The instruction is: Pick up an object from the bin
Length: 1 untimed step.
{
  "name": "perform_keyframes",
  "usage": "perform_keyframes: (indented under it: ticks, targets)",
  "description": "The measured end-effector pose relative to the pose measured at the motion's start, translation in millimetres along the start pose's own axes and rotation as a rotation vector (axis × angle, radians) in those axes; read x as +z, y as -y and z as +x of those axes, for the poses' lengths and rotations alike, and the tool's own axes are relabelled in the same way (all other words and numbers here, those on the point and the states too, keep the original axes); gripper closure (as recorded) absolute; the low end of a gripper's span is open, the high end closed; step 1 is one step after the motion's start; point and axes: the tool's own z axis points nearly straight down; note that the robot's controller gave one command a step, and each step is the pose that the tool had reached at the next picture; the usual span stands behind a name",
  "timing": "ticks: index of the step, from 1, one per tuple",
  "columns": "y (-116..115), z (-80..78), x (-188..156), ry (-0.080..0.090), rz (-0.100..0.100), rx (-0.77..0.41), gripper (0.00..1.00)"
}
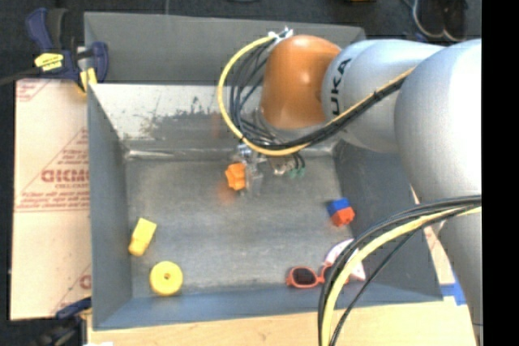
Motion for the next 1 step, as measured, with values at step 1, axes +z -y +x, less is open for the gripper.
perform_keyframes:
  ticks: [1]
  targets:
    - [0.0, 0.0, 0.0, 0.000, 0.000, 0.000, 1.00]
